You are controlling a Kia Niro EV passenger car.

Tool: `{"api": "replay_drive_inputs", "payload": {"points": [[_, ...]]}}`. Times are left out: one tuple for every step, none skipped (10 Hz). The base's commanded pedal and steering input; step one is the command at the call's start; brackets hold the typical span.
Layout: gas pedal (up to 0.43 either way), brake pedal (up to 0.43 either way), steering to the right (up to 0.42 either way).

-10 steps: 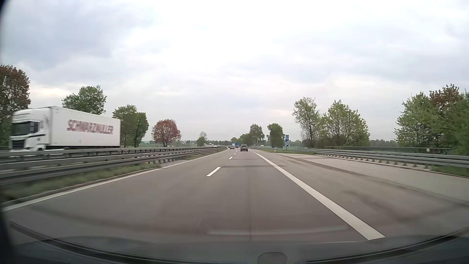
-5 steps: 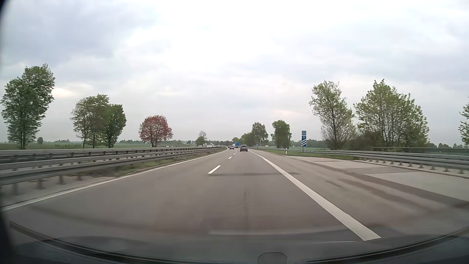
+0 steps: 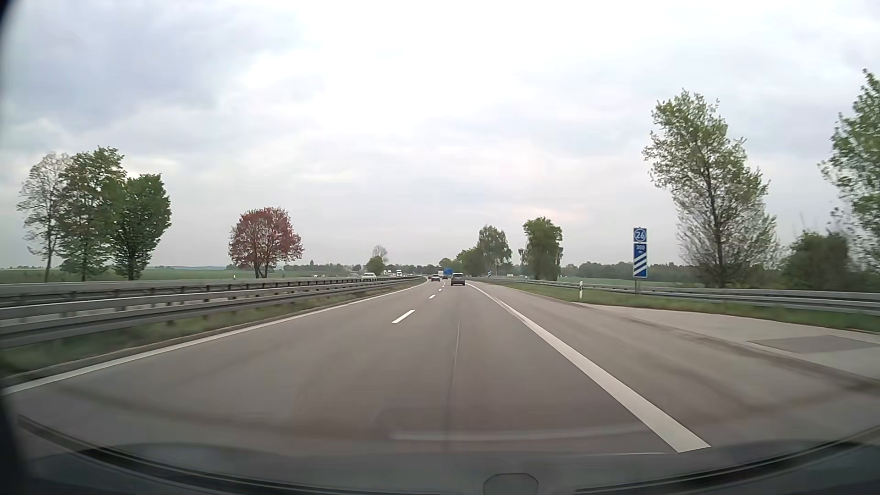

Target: Follow the waypoints while adhering to traffic rules and regulations

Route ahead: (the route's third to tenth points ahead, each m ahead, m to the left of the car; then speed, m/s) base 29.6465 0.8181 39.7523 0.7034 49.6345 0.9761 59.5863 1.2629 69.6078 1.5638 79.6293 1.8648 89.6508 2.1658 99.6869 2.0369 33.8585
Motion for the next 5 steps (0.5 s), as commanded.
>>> {"api": "replay_drive_inputs", "payload": {"points": [[0.228,0.000,-0.004],[0.228,0.000,-0.004],[0.220,0.000,-0.004],[0.209,0.000,-0.004],[0.209,0.000,-0.004]]}}
